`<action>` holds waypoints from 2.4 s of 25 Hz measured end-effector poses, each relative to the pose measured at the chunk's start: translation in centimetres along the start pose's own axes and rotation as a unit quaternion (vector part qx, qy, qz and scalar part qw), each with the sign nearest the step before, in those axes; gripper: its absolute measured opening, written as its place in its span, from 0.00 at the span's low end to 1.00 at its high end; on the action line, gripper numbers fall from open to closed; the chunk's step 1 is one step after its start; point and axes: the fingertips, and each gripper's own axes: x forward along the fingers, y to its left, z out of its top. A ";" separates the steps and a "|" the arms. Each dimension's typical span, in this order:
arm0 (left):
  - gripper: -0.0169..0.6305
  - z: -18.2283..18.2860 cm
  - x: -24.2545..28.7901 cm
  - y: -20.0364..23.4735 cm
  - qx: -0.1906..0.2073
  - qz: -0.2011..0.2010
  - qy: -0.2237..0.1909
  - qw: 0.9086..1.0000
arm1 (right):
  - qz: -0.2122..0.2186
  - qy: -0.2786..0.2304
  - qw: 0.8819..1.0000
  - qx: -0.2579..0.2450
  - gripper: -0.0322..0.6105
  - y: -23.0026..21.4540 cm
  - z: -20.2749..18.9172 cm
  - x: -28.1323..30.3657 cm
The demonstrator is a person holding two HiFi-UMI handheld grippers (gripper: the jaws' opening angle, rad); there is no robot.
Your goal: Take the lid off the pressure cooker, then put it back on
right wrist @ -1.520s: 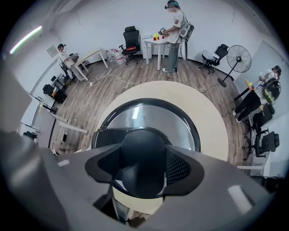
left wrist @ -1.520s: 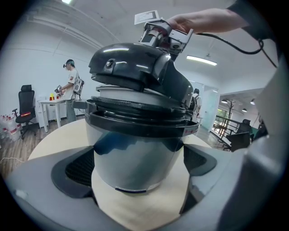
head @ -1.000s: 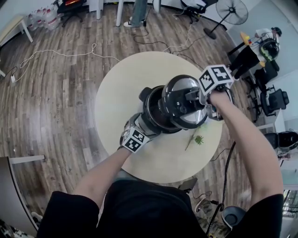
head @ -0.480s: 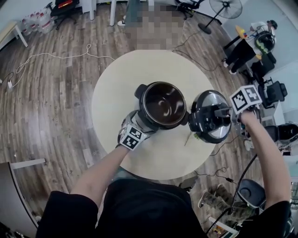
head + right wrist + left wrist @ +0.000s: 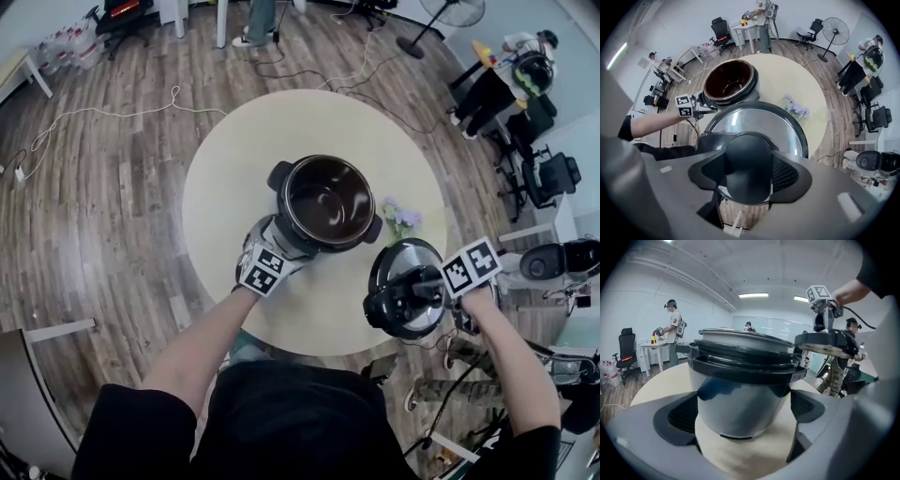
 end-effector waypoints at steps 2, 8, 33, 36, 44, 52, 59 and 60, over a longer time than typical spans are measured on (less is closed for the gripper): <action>0.94 -0.1 0.0 0.0 0.000 0.000 0.003 1.000 | 0.001 0.006 1.000 -0.020 0.50 1.4 -0.9 2.4; 0.94 0.2 -0.2 0.0 0.000 0.000 0.000 1.000 | 0.000 0.002 0.998 -0.058 0.50 5.3 -1.7 10.2; 0.94 0.8 -0.5 -0.1 0.002 -0.002 0.001 1.000 | -0.029 -0.003 0.996 -0.086 0.50 9.8 0.7 25.1; 0.94 0.9 -0.5 -0.1 0.001 -0.002 0.002 1.000 | -0.032 0.000 0.996 -0.085 0.50 9.8 0.6 25.2; 0.94 0.8 -0.4 -0.2 0.002 -0.001 0.000 1.000 | -0.034 -0.017 0.996 -0.085 0.50 9.7 0.7 25.1; 0.94 0.5 -0.3 -0.1 0.002 -0.001 0.001 1.000 | -0.027 -0.009 0.995 -0.091 0.49 9.6 0.5 25.2; 0.94 0.8 -0.4 0.0 0.002 -0.002 0.000 1.000 | -0.008 -0.009 0.997 -0.082 0.49 8.4 0.4 20.3; 0.94 0.7 -0.4 0.0 0.002 -0.002 0.000 1.000 | -0.008 -0.008 0.996 -0.086 0.49 8.1 0.4 19.4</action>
